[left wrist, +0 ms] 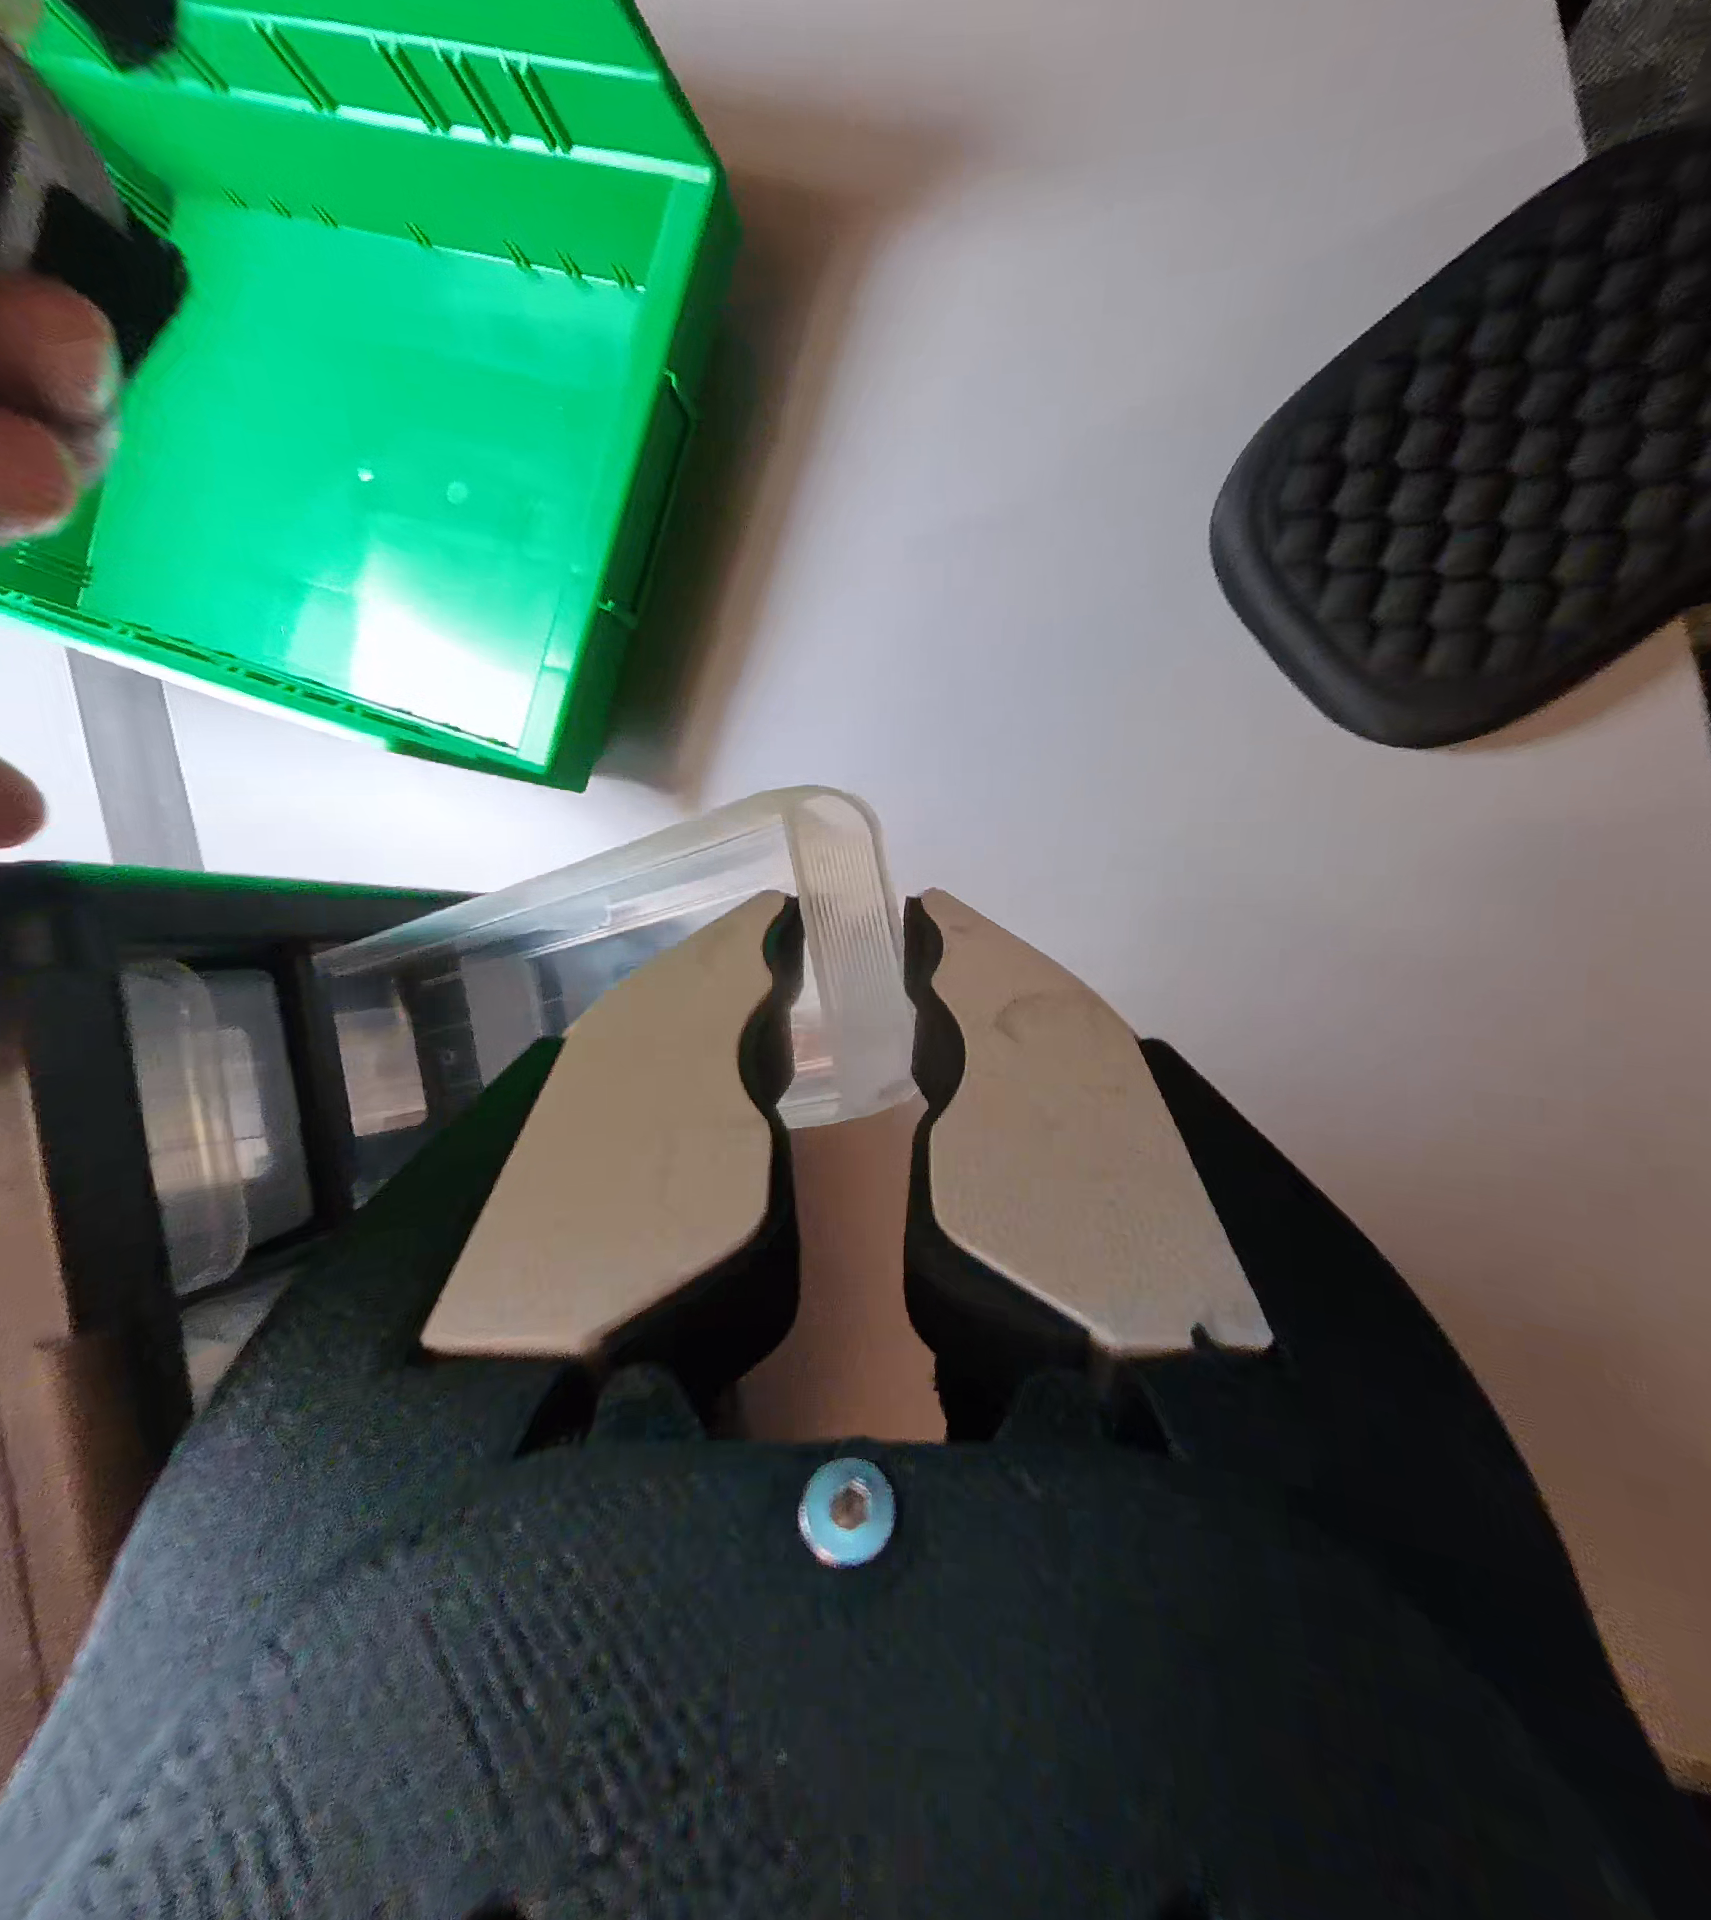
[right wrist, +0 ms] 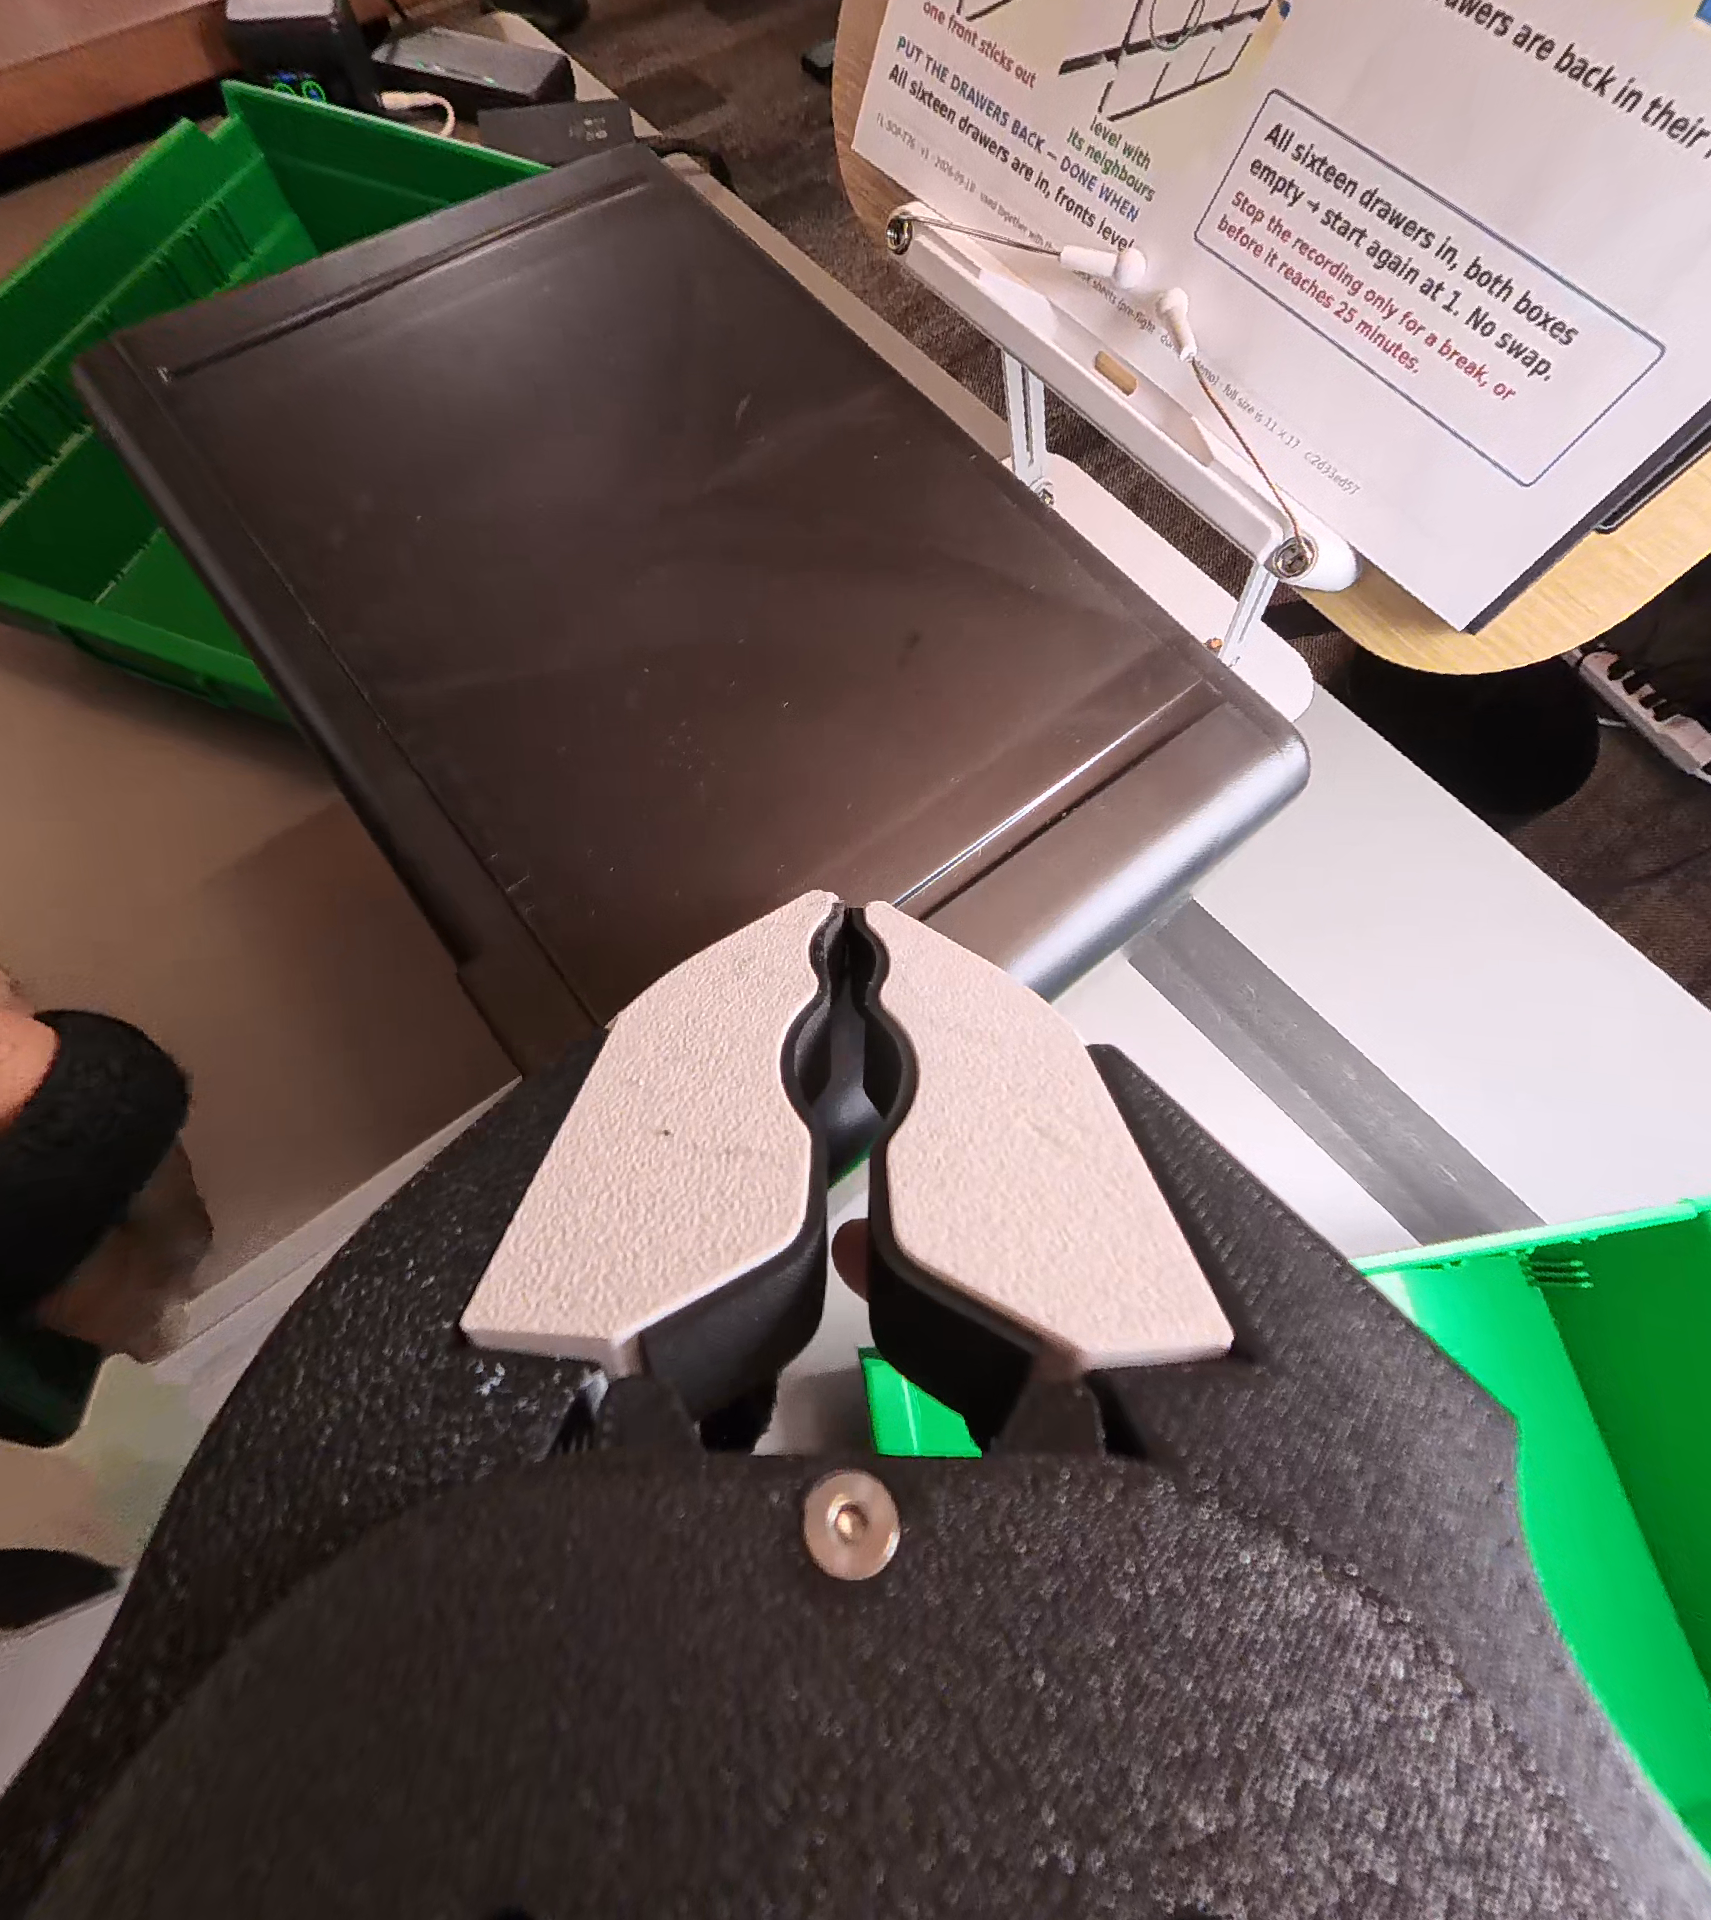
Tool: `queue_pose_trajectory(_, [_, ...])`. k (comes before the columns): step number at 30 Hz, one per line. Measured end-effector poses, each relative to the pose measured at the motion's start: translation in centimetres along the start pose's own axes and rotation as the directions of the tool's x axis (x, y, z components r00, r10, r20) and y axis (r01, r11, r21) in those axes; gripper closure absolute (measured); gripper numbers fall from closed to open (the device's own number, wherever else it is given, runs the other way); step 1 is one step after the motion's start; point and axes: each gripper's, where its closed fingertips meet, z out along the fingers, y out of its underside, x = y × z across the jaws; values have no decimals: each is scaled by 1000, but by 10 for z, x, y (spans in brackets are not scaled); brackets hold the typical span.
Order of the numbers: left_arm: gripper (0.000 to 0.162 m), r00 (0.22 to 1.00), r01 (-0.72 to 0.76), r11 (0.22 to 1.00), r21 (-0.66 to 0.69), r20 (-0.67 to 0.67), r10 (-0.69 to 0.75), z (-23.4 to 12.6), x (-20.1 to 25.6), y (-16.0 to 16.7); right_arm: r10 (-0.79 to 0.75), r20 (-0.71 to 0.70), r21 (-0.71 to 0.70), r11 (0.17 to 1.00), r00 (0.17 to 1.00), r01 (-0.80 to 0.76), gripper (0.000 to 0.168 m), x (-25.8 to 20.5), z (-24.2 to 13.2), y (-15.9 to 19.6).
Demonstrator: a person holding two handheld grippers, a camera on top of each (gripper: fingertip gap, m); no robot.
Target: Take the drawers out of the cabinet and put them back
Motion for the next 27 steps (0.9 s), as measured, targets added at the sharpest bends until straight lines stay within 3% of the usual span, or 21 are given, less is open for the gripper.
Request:
queue_pose_trajectory(2, [144,998,-26,999,-31,55,27,10,-5,11,1,-2,3,1000,1000,-1,168,0,0,0])
queue_pose_trajectory(5, [145,968,-32,995,-89,246,53,17,-38,36,-4,-6,3,1000,1000,4,168,0,0,0])
queue_pose_trajectory(10, [137,899,86,996,12,430,-82,12,-77,44,6,9,8,1000,1000,-6,168,0,0,0])
queue_pose_trajectory(14, [132,824,14,997,74,564,-53,-1,-75,40,16,20,23,1000,1000,-17,168,0,0,0])
queue_pose_trajectory(19, [160,818,8,980,200,562,-122,-5,-56,41,18,35,31,999,999,-19,168,0,0,0])
queue_pose_trajectory(22, [162,780,64,984,167,607,-154,6,-68,56,27,40,32,999,999,-28,168,1,1,-1])
queue_pose_trajectory(27, [162,713,178,953,246,635,-298,20,-95,59,32,28,41,999,999,-33,168,2,0,0])
